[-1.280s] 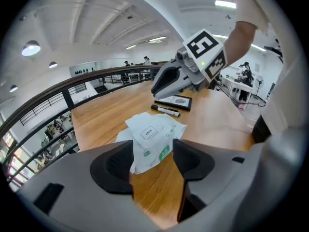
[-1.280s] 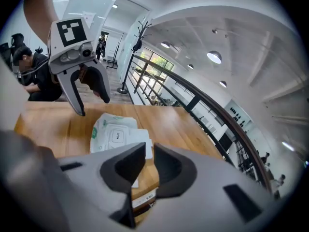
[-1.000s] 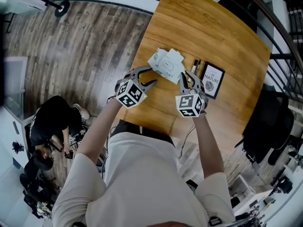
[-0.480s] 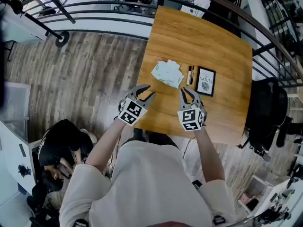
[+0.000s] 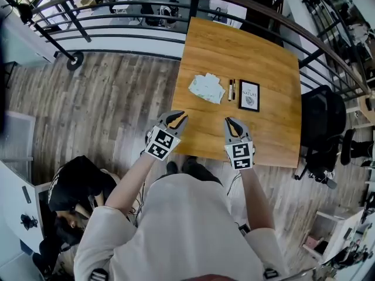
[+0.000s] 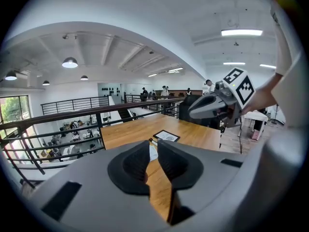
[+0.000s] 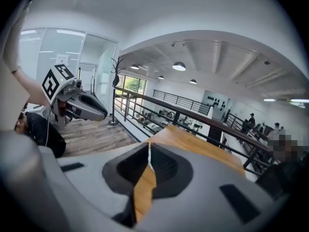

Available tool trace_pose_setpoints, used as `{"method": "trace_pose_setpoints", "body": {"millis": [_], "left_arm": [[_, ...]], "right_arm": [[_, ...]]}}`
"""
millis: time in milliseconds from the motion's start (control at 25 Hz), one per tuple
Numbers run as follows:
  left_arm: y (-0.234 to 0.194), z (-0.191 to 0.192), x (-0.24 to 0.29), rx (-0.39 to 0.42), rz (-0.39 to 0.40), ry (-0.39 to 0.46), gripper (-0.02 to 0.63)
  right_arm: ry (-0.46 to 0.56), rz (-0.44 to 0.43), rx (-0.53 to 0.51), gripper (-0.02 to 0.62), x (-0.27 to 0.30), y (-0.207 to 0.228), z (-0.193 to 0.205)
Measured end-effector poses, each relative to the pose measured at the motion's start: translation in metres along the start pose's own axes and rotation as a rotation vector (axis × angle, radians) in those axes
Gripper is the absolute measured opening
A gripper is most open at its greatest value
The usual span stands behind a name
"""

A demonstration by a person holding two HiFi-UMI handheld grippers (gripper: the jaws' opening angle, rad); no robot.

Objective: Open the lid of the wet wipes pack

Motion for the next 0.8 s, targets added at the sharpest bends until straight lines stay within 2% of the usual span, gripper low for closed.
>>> {"method": "trace_pose_setpoints", "body": {"millis": [400, 800], "left_arm": [[0.027, -0.017, -0.044, -0.031, -0.017, 0.074, 0.008], [0.056, -0.055, -0.065, -0.071, -0.066, 0.131, -0.006]], "right_arm": [[0.076, 0.019, 0.010, 0.008, -0.051, -0.025, -0.014], [0.175, -0.005, 0.055, 0.003, -0.090, 0.000, -0.026]]}}
Point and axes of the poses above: the fingertips, and each gripper's own axes: x forward along the fingers, y to its right, z out of its underside, the point moved 8 cm from there along -x, backward along the fingers, and after that the axes turned 6 degrees about y, right-handed, at the moved point
